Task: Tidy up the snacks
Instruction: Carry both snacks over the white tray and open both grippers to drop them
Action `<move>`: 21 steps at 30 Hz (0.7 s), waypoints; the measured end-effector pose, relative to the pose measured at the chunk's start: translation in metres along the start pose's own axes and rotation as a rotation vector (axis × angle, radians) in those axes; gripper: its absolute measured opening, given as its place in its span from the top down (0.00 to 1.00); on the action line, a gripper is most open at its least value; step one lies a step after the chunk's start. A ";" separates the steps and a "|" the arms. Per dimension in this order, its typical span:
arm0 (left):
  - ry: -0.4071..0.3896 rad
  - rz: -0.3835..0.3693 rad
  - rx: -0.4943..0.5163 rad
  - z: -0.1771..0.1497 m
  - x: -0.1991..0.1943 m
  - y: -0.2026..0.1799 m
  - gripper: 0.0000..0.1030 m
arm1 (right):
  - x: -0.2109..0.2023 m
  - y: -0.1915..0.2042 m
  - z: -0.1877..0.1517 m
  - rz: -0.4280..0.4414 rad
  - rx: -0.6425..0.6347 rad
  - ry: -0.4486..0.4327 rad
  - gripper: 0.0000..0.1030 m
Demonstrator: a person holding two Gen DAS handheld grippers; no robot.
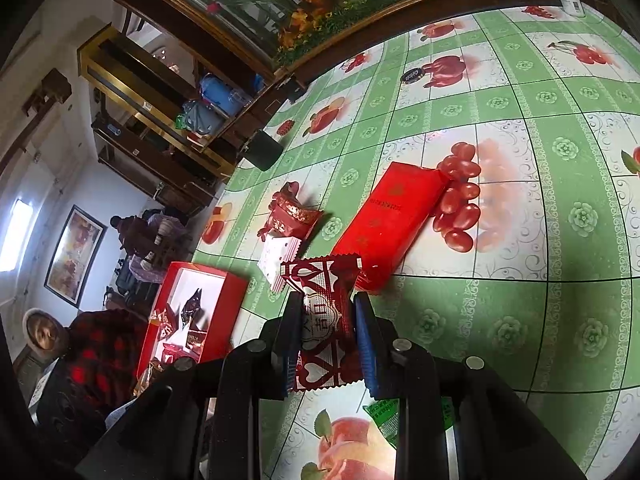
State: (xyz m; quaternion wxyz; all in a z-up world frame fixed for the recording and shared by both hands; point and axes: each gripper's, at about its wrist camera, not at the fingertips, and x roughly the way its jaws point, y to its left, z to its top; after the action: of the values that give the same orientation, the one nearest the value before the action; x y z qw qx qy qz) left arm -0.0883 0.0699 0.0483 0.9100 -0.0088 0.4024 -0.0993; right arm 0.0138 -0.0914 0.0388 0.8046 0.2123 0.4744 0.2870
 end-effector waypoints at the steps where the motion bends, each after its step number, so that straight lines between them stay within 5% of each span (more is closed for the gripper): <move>1: -0.001 0.000 -0.004 0.000 -0.001 0.001 0.68 | 0.001 0.000 0.000 -0.004 -0.001 0.001 0.75; 14: -0.081 0.105 -0.003 -0.001 -0.036 0.035 0.68 | 0.010 0.017 -0.008 -0.006 -0.038 -0.008 0.75; 21: -0.126 0.175 -0.044 -0.005 -0.053 0.068 0.68 | 0.031 0.065 -0.018 0.182 -0.049 -0.014 0.75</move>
State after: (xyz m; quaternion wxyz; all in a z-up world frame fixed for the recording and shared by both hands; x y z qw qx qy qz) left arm -0.1148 0.1472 0.0773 0.9383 0.0000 0.3457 -0.0097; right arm -0.0069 -0.0211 0.0503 0.7835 0.2369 0.4402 0.3691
